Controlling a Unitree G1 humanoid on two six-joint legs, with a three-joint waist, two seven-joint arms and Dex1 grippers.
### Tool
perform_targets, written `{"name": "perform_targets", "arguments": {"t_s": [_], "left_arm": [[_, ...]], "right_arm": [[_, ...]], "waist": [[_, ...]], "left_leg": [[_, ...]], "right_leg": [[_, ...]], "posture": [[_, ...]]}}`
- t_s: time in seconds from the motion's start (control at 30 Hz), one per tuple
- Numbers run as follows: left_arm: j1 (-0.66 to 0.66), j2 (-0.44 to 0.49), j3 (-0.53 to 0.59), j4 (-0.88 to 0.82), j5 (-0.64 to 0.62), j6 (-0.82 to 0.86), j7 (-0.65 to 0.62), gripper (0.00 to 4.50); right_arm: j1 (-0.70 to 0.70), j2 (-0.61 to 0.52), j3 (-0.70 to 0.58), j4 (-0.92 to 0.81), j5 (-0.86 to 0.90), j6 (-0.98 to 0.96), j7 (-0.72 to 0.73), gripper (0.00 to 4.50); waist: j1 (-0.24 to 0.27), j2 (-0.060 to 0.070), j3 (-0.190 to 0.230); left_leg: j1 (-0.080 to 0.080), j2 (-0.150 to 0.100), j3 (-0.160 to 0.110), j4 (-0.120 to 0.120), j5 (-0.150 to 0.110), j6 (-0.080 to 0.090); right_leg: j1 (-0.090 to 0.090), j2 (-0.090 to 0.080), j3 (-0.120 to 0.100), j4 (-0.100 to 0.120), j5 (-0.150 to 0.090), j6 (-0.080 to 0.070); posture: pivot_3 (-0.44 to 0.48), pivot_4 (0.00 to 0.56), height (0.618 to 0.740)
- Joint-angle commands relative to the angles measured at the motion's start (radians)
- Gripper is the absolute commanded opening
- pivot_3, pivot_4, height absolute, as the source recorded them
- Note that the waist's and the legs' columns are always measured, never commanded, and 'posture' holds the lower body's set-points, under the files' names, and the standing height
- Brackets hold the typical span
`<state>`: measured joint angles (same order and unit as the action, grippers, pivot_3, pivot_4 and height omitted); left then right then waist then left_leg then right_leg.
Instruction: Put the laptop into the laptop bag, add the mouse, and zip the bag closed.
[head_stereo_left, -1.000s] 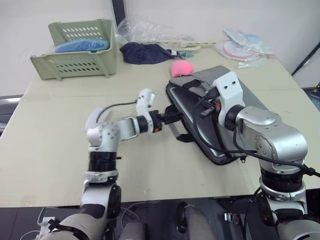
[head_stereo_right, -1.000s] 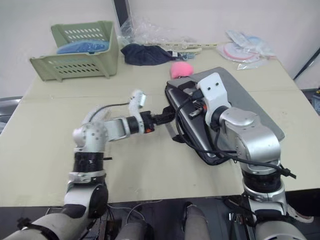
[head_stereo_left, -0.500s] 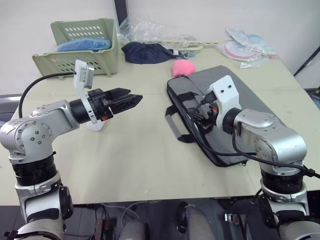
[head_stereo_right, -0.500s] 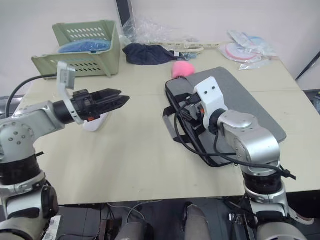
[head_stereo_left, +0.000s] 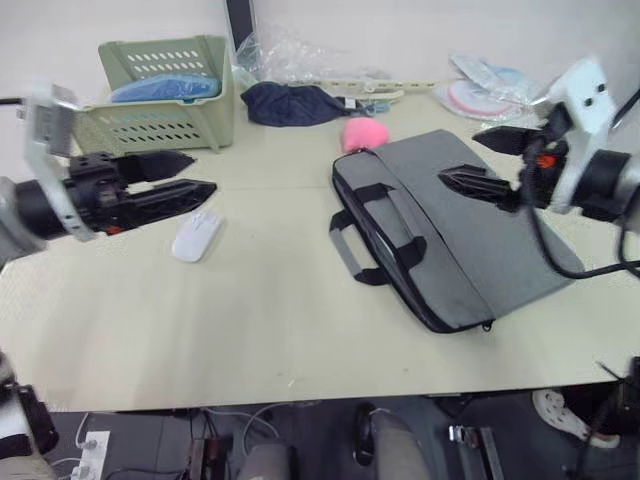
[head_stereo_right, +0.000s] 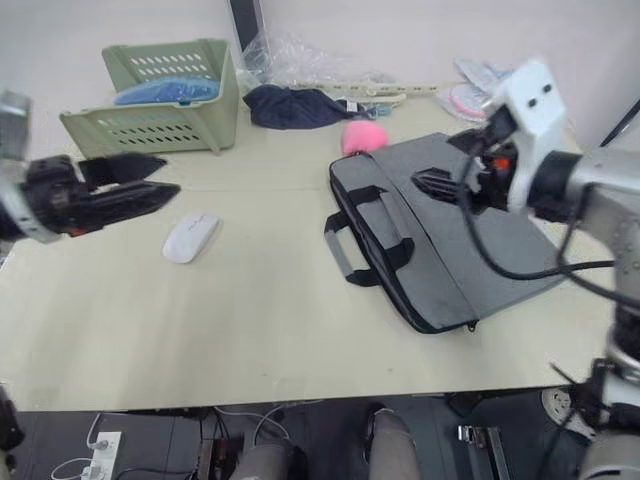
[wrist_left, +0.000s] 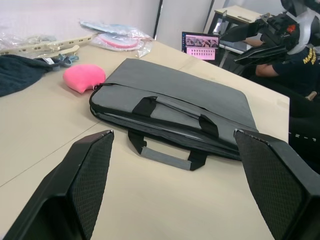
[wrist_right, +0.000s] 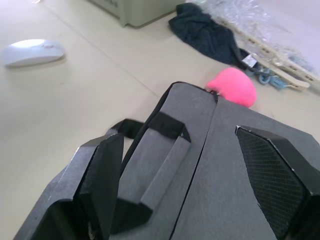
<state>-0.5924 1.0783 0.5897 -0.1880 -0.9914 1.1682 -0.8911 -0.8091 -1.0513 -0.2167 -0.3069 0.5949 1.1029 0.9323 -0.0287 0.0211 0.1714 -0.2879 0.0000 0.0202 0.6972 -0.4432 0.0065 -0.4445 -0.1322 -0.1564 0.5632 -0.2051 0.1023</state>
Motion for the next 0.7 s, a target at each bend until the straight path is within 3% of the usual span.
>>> {"name": "perform_targets", "arguments": {"t_s": [0.03, 0.3, 0.5, 0.7], "left_arm": [[0.050, 0.094, 0.147, 0.068, -0.046, 0.003, -0.133, 4.17], [0.280, 0.204, 0.279, 0.089, 0.064, -0.052, -0.270, 4.17], [0.286, 0.175, 0.298, 0.084, 0.045, -0.068, -0.234, 4.17], [0.292, 0.144, 0.226, 0.141, 0.148, -0.137, -0.105, 4.17]], "right_arm": [[-0.017, -0.106, -0.041, 0.055, 0.046, -0.087, 0.165, 3.92], [-0.024, -0.226, -0.022, 0.166, 0.044, -0.209, 0.323, 3.92], [-0.057, -0.216, -0.006, 0.170, 0.065, -0.211, 0.322, 3.92], [-0.050, -0.202, 0.006, 0.155, 0.069, -0.223, 0.313, 3.92]], "waist": [[-0.002, 0.002, 0.001], [0.001, 0.003, 0.005], [0.000, 0.006, 0.009], [0.001, 0.007, 0.010]], "left_leg": [[0.000, 0.000, 0.001, -0.001, 0.000, 0.000], [0.002, 0.001, 0.003, -0.001, -0.001, -0.001], [0.001, 0.002, 0.003, -0.001, -0.001, -0.001], [0.001, 0.002, 0.003, -0.001, -0.001, -0.002]], "right_leg": [[0.000, 0.000, 0.000, 0.000, 0.000, 0.000], [0.000, 0.000, 0.001, 0.000, 0.000, 0.000], [0.000, 0.000, 0.001, -0.001, 0.000, 0.000], [0.000, 0.000, 0.001, -0.001, 0.000, 0.000]], "posture": [[0.000, 0.150, 0.740], [0.000, 0.150, 0.740], [0.000, 0.150, 0.740], [0.000, 0.150, 0.740]]}}
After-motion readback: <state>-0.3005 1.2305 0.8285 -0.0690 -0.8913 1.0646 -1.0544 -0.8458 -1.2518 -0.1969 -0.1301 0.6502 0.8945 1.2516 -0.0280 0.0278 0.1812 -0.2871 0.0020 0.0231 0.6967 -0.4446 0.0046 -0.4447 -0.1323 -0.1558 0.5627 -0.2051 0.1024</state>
